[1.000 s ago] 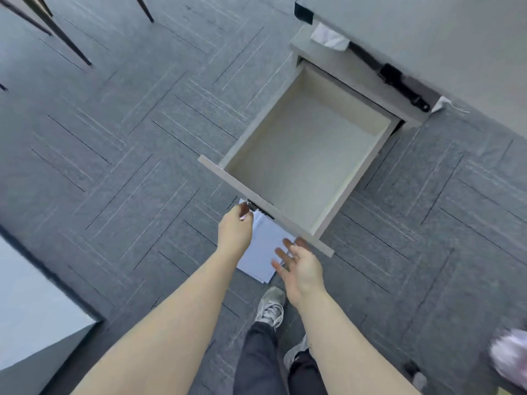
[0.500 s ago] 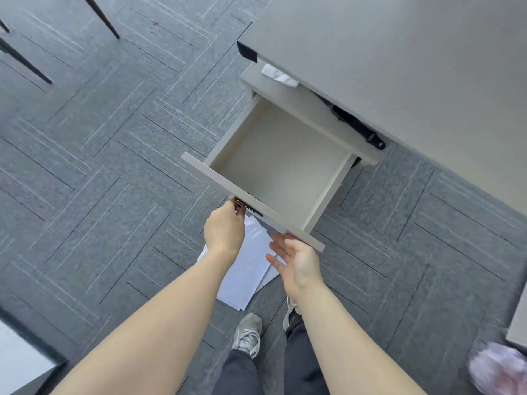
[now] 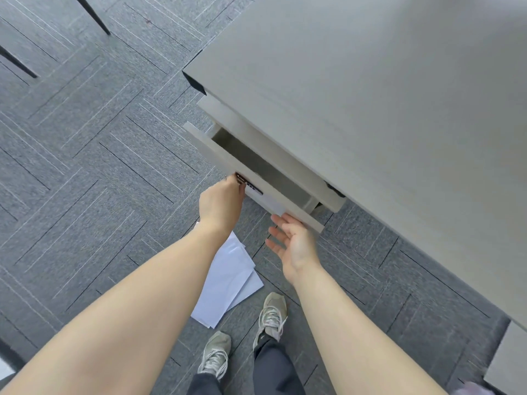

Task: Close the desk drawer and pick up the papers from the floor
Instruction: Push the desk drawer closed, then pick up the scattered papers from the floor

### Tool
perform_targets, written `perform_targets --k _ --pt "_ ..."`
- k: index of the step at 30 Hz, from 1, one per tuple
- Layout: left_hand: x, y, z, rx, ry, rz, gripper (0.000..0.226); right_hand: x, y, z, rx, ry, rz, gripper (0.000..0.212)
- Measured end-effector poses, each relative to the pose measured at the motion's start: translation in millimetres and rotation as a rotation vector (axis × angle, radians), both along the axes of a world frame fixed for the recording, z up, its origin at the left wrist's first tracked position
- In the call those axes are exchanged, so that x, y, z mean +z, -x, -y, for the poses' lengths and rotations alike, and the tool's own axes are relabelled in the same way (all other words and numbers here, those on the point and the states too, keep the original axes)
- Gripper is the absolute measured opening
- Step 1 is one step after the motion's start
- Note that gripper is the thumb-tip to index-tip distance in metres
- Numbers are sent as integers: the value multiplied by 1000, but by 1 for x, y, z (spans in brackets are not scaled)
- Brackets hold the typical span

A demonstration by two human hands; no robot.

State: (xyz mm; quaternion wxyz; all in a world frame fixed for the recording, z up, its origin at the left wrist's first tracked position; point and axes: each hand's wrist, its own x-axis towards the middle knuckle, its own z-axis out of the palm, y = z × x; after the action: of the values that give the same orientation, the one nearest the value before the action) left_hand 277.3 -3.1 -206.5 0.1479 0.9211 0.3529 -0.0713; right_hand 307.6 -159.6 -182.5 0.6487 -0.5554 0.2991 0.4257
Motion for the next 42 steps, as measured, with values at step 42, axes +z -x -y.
perform_targets --k 42 --pt "-83 211 -73 265 850 -224 33 -55 140 -40 326 314 -12 30"
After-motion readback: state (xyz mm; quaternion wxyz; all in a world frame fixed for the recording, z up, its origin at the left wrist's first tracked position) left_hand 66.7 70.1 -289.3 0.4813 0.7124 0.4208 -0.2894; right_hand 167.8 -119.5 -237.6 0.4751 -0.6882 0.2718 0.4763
